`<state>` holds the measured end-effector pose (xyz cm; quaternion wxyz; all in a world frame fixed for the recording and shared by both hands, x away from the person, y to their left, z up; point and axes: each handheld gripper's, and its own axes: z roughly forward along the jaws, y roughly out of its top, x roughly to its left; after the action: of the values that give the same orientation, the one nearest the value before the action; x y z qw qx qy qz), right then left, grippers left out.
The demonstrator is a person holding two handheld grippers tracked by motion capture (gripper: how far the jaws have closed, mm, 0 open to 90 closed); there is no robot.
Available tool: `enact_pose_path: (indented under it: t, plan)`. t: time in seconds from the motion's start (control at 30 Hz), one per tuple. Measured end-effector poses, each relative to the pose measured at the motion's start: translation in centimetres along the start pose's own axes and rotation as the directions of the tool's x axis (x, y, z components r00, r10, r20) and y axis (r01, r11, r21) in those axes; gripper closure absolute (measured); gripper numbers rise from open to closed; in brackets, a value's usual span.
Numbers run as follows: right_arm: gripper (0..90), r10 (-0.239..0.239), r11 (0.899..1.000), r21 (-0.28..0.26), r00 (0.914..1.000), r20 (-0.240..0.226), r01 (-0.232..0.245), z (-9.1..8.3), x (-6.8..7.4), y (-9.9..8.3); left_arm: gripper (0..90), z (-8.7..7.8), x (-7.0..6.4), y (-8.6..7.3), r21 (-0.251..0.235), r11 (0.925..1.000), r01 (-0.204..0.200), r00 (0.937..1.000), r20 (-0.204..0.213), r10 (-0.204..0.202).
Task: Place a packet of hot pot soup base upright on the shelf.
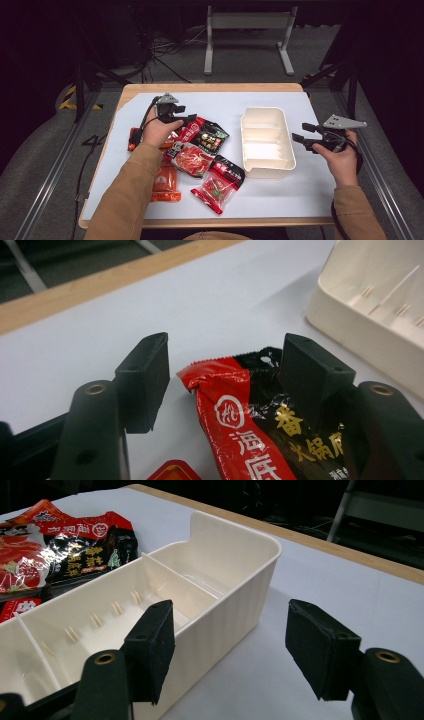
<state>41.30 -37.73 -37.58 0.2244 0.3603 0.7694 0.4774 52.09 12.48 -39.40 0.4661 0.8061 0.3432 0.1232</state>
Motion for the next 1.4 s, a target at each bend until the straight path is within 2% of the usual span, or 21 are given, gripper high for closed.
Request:
enact_pose_path:
  t: [0.27,0.4,0.53,0.8,0.83,1.0,1.13,1.27,1.4]
  plan:
    - [35.9,-0.001,1.000,0.004,1.0000,0.003,0.001,0.1,-0.1,-0.1,39.0,1.4,0.6,-0.7,0.043,0.9974,0.057,0.9979,0.027,-0.058]
    - [35.4,0.007,1.000,0.006,1.0000,-0.002,-0.007,0.2,-0.1,-0.2,38.3,2.0,0.8,-1.1,0.081,0.9938,0.076,0.9963,0.034,-0.079]
    - [35.0,0.005,1.000,0.015,1.0000,-0.004,-0.005,0.4,-0.1,-0.3,39.0,2.6,0.6,-1.2,0.096,0.9914,0.089,0.9942,0.052,-0.095]
    - [34.3,0.005,1.000,0.012,1.0000,-0.004,-0.005,0.4,-0.1,-0.2,43.7,3.1,0.8,-1.5,0.133,0.9829,0.127,0.9894,0.052,-0.135]
    - [34.3,0.007,1.000,0.011,1.0000,-0.003,-0.007,0.4,-0.1,-0.2,44.0,3.1,1.0,-1.7,0.150,0.9787,0.141,0.9876,0.048,-0.149]
    - [34.0,0.002,1.000,0.013,1.0000,-0.007,-0.002,0.4,-0.1,-0.2,44.1,3.5,1.3,-2.0,0.173,0.9743,0.145,0.9877,0.034,-0.153]
    - [33.5,0.005,1.000,0.017,0.9999,-0.009,-0.005,0.6,0.0,-0.3,45.3,3.9,1.3,-2.2,0.186,0.9716,0.147,0.9862,0.048,-0.158]
    - [33.3,0.005,1.000,0.015,1.0000,-0.006,-0.005,0.5,0.0,-0.3,44.7,4.2,1.3,-2.3,0.201,0.9698,0.138,0.9883,0.037,-0.148]
    - [33.3,0.003,1.000,0.018,1.0000,-0.006,-0.003,0.6,-0.1,-0.3,53.3,4.2,1.2,-2.3,0.206,0.9668,0.152,0.9844,0.056,-0.167]
